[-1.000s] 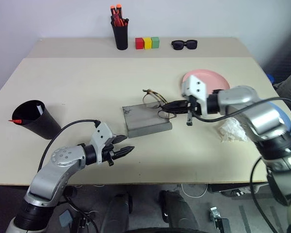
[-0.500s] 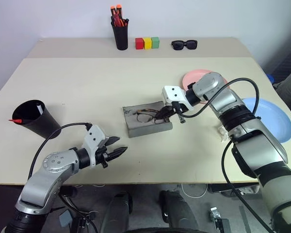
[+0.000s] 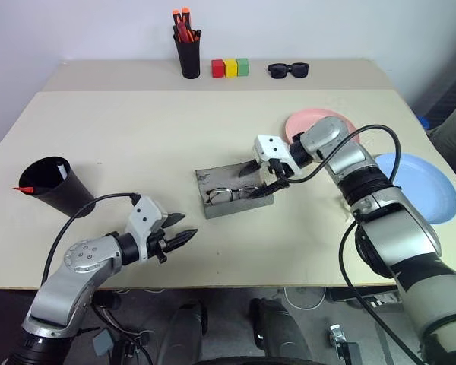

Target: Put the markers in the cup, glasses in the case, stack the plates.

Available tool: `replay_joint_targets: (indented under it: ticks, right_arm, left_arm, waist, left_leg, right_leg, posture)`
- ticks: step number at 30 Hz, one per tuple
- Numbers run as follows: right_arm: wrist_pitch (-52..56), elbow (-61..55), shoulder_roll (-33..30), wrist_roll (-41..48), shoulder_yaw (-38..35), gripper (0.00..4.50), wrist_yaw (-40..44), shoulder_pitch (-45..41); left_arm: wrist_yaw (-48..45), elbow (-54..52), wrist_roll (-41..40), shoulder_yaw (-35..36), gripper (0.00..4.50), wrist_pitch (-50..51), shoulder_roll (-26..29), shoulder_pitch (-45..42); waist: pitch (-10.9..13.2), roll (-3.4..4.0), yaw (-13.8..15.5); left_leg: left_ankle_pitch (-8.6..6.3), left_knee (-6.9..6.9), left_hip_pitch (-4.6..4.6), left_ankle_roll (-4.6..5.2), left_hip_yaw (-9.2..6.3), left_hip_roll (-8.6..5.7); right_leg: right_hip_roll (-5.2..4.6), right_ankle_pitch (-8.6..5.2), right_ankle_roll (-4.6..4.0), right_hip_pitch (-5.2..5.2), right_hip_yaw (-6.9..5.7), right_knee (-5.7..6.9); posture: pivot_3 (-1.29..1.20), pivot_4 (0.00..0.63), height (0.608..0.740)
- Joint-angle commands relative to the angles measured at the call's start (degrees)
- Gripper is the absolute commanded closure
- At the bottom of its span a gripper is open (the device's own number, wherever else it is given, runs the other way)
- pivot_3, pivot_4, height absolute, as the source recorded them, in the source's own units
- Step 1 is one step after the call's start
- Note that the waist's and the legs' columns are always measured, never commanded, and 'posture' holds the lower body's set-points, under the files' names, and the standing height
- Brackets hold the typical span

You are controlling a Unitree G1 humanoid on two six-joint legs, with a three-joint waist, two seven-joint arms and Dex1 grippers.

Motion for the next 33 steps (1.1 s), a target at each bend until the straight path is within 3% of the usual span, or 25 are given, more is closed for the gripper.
replay_joint_targets:
  ticks: [1,3,5,6,12,16,20,24,33]
  right_arm:
    - [-0.1,-5.0,-0.3,1.3,-5.1,1.66,-5.9,-0.8]
    - [1.4,-10.6,-1.2,1.9,-7.1,1.66,-8.8,2.3]
    - [4.5,-19.8,-2.4,2.8,-9.4,1.66,-12.3,7.9]
    - [6.3,-24.0,-2.8,3.1,-10.3,1.66,-13.8,10.4]
    - [26.5,-60.4,-2.8,3.2,-17.3,1.66,-32.3,35.4]
    - [36.8,-75.8,-2.4,3.4,-19.5,1.66,-39.7,47.2]
    - [43.0,-84.6,-1.7,4.3,-22.9,1.66,-45.3,53.4]
    - [45.0,-89.1,-3.1,5.8,-25.9,1.66,-47.3,57.2]
    - [43.7,-91.3,-6.2,8.4,-29.3,1.66,-48.5,62.3]
  left_arm:
    - [4.0,0.0,-3.6,4.4,2.61,2.6,-2.6,-4.7]
    - [6.8,0.9,-4.2,5.4,3.30,4.7,-4.3,-8.6]
    - [9.2,2.7,-2.9,4.6,4.34,6.2,-5.2,-13.5]
    - [10.0,3.5,-2.5,4.3,4.43,6.8,-5.5,-15.3]
    - [19.1,21.3,0.2,3.4,4.43,11.5,-13.2,-38.3]
    - [16.7,35.6,2.9,-1.3,4.43,12.6,-15.5,-48.4]
    - [12.1,50.0,6.4,-6.4,4.43,11.0,-17.9,-55.7]
    - [7.6,56.9,7.4,-7.8,4.43,10.2,-19.1,-58.9]
    - [-2.6,52.5,8.6,-11.4,4.43,11.0,-18.1,-54.5]
  waist:
    - [0.0,0.00,0.1]
    - [0.0,-0.01,0.1]
    - [0.0,-0.07,0.5]
    - [-0.1,-0.08,0.6]
    - [0.0,-0.09,1.4]
    - [-0.1,-0.08,0.6]
    - [-0.1,-0.09,0.1]
    - [0.0,-0.10,0.0]
    - [0.0,-0.11,0.1]
  left_leg:
    - [0.00,0.00,0.00,0.00,-0.01,0.00]
    - [0.01,0.01,-0.01,-0.01,-0.02,-0.01]
    - [0.01,0.02,-0.01,-0.02,-0.12,-0.03]
    - [0.01,0.02,-0.01,-0.02,-0.18,-0.04]
    - [0.06,0.12,-0.06,-0.10,-0.32,-0.18]
    - [0.06,0.10,-0.02,-0.10,-0.30,-0.17]
    - [0.08,0.08,-0.01,-0.12,-0.32,-0.18]
    - [0.08,0.06,-0.02,-0.12,-0.29,-0.16]
    - [0.08,0.05,-0.04,-0.12,-0.28,-0.15]
  right_leg:
    - [0.00,0.00,0.01,0.00,0.00,0.00]
    - [0.00,0.06,0.11,0.00,0.00,0.03]
    - [-0.01,0.13,0.23,0.02,-0.04,0.07]
    - [0.00,0.13,0.24,0.06,-0.09,0.06]
    - [-0.03,0.17,0.32,0.14,-0.16,0.09]
    - [0.02,0.16,0.34,0.15,-0.15,0.07]
    - [0.06,0.15,0.35,0.16,-0.15,0.08]
    - [0.07,0.14,0.35,0.13,-0.14,0.06]
    - [0.06,0.11,0.39,0.14,-0.10,0.01]
  posture:
    - [0.00,0.150,0.740]
    - [0.00,0.150,0.740]
    - [0.00,0.150,0.740]
    - [0.00,0.150,0.740]
    - [0.00,0.150,0.740]
    - [0.00,0.150,0.740]
    - [0.00,0.150,0.740]
    - [0.00,0.150,0.740]
    - [0.00,0.150,0.740]
